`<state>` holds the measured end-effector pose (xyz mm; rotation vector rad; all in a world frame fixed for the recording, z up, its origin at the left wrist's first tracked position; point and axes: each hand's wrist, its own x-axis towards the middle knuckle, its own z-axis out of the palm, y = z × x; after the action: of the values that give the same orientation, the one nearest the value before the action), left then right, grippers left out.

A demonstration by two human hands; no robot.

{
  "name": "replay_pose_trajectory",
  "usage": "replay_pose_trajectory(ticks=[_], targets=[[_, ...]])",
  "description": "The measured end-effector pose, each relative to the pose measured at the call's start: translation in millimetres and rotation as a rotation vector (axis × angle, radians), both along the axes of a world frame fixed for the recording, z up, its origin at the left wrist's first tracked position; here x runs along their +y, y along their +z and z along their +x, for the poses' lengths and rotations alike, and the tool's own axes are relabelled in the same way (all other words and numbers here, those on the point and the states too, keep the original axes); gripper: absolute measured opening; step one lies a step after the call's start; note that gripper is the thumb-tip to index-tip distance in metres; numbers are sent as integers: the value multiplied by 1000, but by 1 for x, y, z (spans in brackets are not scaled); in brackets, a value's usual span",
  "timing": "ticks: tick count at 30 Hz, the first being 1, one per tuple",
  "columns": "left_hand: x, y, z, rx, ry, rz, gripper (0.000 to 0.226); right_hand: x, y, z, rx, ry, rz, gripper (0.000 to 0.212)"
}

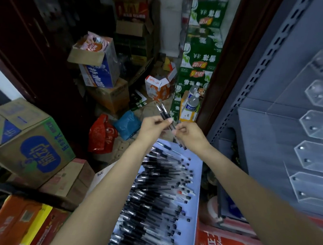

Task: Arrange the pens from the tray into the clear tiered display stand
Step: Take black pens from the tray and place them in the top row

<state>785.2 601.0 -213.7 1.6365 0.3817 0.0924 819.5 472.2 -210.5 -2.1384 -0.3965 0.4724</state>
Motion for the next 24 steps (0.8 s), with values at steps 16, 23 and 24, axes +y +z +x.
replay_pose_trajectory(ticks=[16,23,24], targets=[[-154,153,31,-406,-326,730,37,-186,172,25,-394,-138,494,14],[-248,189,61,-506,-241,691,18,-315,198,60,-485,-370,592,15],[-257,193,65,-522,-207,684,20,-331,201,66,-496,-408,613,18]])
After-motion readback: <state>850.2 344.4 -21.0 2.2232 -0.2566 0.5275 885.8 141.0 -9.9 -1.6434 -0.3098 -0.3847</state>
